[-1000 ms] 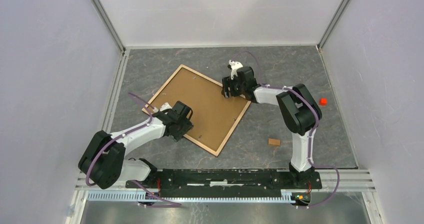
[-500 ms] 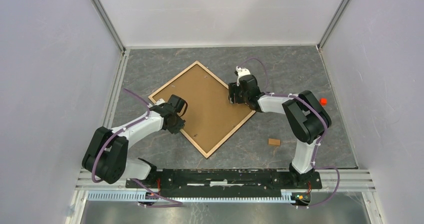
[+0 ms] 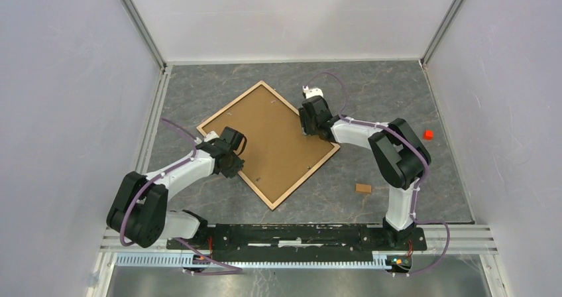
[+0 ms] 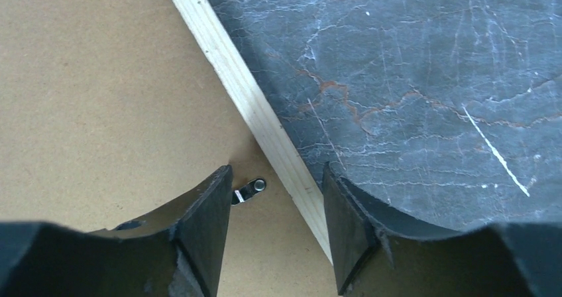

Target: Put the photo into the frame

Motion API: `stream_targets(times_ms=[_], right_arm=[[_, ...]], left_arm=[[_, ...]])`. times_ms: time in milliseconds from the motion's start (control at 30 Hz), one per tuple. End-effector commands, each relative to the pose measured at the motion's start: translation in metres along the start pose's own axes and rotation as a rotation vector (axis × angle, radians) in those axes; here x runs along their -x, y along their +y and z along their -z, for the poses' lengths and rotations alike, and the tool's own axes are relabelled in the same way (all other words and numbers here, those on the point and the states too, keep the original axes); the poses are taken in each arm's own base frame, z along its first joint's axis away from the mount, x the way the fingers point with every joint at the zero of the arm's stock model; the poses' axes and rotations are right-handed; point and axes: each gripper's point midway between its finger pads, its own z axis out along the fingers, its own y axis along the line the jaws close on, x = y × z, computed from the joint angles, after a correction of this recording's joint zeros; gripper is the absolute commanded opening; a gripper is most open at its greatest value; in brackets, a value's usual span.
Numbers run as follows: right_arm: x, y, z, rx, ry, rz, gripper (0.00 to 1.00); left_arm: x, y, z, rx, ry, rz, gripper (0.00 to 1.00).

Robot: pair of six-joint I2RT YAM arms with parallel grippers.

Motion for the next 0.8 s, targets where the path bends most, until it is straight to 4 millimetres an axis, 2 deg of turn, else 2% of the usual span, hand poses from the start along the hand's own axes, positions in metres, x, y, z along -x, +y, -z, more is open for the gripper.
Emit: stream_targets(times_ms=[0,200,500,767], right_arm=[[-0.015,0.032,0.008,0.091,0.079,0.023,0.52],[-0.023,0.036,0.018,0.140,0.107,0.056,0.52],[-0.033,0.045,0.014,0.195,0.158,0.101,0.56],[-0.047,0.046,0.015,0.235,0.229,0.178,0.46]], left_arm=[[0.000,0.016,-0.009,0.049,-0.022,-0.034,0.02],[0.004,0.014,-0.006,0.052,-0.028,-0.043,0.02],[0.006,0.011,-0.006,0.056,-0.028,-0.051,0.02],[0.011,0.013,-0.004,0.069,-0.040,-0.066,0.02]])
